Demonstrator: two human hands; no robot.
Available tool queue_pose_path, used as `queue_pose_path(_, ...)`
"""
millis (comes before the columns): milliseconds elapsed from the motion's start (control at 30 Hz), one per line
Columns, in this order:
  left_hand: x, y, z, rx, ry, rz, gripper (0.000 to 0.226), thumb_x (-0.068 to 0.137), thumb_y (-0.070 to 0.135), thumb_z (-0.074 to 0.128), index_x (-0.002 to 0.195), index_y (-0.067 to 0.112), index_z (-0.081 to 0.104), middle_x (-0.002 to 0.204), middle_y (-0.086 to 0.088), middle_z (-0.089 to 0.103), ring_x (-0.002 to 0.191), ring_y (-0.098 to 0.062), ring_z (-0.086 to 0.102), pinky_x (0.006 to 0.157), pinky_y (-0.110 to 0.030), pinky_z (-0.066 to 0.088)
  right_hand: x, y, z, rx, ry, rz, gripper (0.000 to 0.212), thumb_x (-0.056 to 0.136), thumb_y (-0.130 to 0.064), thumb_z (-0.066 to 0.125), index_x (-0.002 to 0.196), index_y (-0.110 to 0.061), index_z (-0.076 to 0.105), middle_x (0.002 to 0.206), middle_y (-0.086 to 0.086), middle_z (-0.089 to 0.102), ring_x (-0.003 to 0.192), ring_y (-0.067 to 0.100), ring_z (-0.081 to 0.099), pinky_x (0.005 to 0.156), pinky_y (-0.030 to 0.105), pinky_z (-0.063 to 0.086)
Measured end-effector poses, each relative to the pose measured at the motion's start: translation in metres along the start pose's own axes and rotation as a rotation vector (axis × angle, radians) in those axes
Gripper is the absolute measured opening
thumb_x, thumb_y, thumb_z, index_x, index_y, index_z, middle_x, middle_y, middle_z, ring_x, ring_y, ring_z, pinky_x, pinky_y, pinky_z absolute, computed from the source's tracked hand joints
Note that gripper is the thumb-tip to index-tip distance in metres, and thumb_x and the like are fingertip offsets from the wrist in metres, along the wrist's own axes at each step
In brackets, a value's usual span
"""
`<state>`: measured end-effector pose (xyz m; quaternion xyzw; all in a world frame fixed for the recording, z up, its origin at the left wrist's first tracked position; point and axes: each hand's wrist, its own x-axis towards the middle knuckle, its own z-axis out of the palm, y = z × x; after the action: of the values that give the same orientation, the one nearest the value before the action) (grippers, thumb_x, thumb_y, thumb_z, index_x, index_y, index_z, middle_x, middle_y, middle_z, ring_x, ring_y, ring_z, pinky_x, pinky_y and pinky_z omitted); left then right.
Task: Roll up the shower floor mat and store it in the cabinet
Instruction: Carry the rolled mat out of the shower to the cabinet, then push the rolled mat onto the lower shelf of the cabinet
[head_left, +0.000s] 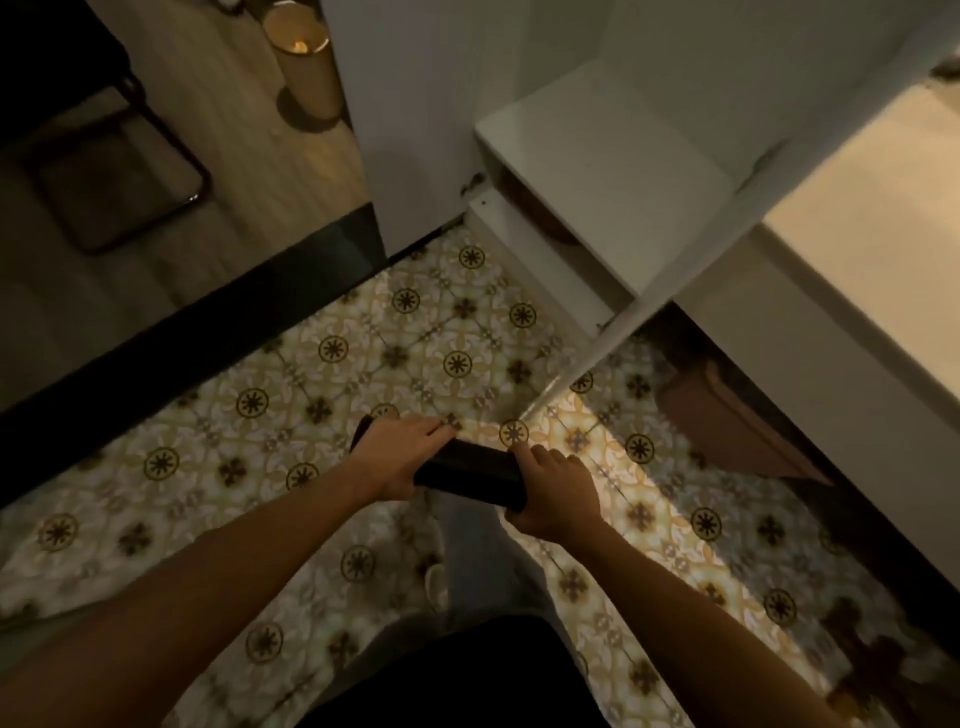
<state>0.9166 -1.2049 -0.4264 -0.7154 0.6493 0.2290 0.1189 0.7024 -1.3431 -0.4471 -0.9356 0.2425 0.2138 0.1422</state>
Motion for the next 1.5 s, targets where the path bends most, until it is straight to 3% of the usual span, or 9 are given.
queue_pose_path(167,0.078,-0.087,-0.021,0.002,-0.031,-0.018,0.076,0.078,0.041,0.068,0.142,0.028,0.029,0.132,-0.001,0.054,0.114,-0.025,0.055,0.092,-0.043,0.048,0.111,0.006,-0.029,0.051,-0.048,-0.001,0.069,0.062,-0.051,0.067,0.122,-0.023,0.046,0.104,0.001,0.065,0.086,0.029,0.064,0.070,0.036,0.047)
queue_pose_path(400,0.182,-0.193,-0.060,-0.025,-0.049,-0.033,0.075,0.078,0.037,0.073,0.141,0.029,0.033,0.139,0.003,0.051,0.126,-0.022,0.049,0.103,-0.042,0.036,0.243,0.020,-0.087,0.051,-0.065,0.067,0.068,0.062,-0.045,0.071,0.122,-0.018,0.052,0.102,0.004,0.067,0.081,0.031,0.066,0.067,0.038,0.051)
queue_pose_path(600,0.264,-0.262,-0.099,0.026,-0.089,0.079,0.081,0.076,0.041,0.074,0.144,0.028,0.031,0.142,0.000,0.048,0.127,-0.027,0.047,0.103,-0.046,0.037,0.317,0.034,-0.124,0.082,-0.059,0.157,0.070,0.062,-0.041,0.074,0.124,-0.018,0.051,0.100,0.002,0.065,0.081,0.029,0.065,0.065,0.035,0.050)
queue_pose_path(800,0.363,-0.326,-0.119,0.108,-0.160,0.285,0.080,0.076,0.034,0.075,0.140,0.025,0.029,0.137,-0.004,0.050,0.120,-0.028,0.051,0.096,-0.042,0.047,0.398,0.045,-0.131,0.254,-0.071,0.363,0.074,0.067,-0.047,0.073,0.130,-0.025,0.042,0.117,0.001,0.061,0.098,0.029,0.063,0.083,0.043,0.054)
queue_pose_path(900,0.422,-0.359,-0.115,0.177,-0.168,0.399,0.085,0.074,0.034,0.079,0.143,0.025,0.030,0.141,-0.006,0.046,0.128,-0.028,0.044,0.104,-0.042,0.040,0.445,0.045,-0.116,0.291,-0.054,0.494,0.077,0.065,-0.052,0.075,0.131,-0.028,0.045,0.118,-0.001,0.063,0.099,0.026,0.065,0.084,0.042,0.054)
queue_pose_path(1067,0.516,-0.409,-0.066,0.238,-0.143,0.468,0.079,0.078,0.034,0.073,0.144,0.026,0.030,0.142,-0.007,0.044,0.128,-0.030,0.044,0.104,-0.047,0.034,0.531,0.055,-0.064,0.316,-0.046,0.608,0.076,0.051,-0.051,0.080,0.117,-0.026,0.053,0.094,-0.001,0.068,0.073,0.026,0.067,0.060,0.038,0.056)
queue_pose_path(1367,0.700,-0.451,0.093,0.243,-0.115,0.398,0.075,0.079,0.030,0.074,0.141,0.024,0.033,0.140,-0.005,0.045,0.127,-0.032,0.044,0.108,-0.054,0.033,0.696,0.156,0.094,0.229,0.039,0.522,0.075,0.075,-0.056,0.067,0.139,-0.028,0.040,0.120,-0.001,0.062,0.093,0.025,0.064,0.074,0.033,0.051)
queue_pose_path(1433,0.734,-0.458,0.128,0.223,-0.085,0.399,0.073,0.079,0.028,0.074,0.140,0.022,0.036,0.139,-0.004,0.047,0.125,-0.032,0.048,0.101,-0.052,0.042,0.727,0.185,0.125,0.175,0.067,0.480,0.074,0.075,-0.058,0.061,0.139,-0.026,0.046,0.117,0.002,0.064,0.088,0.030,0.066,0.069,0.034,0.055)
queue_pose_path(1500,0.765,-0.464,0.153,0.227,0.025,0.462,0.071,0.073,0.030,0.077,0.136,0.021,0.045,0.128,-0.003,0.057,0.110,-0.030,0.060,0.083,-0.046,0.054,0.755,0.210,0.151,0.148,0.095,0.448,0.076,0.073,-0.060,0.054,0.139,-0.022,0.049,0.116,0.005,0.065,0.086,0.036,0.068,0.069,0.041,0.058)
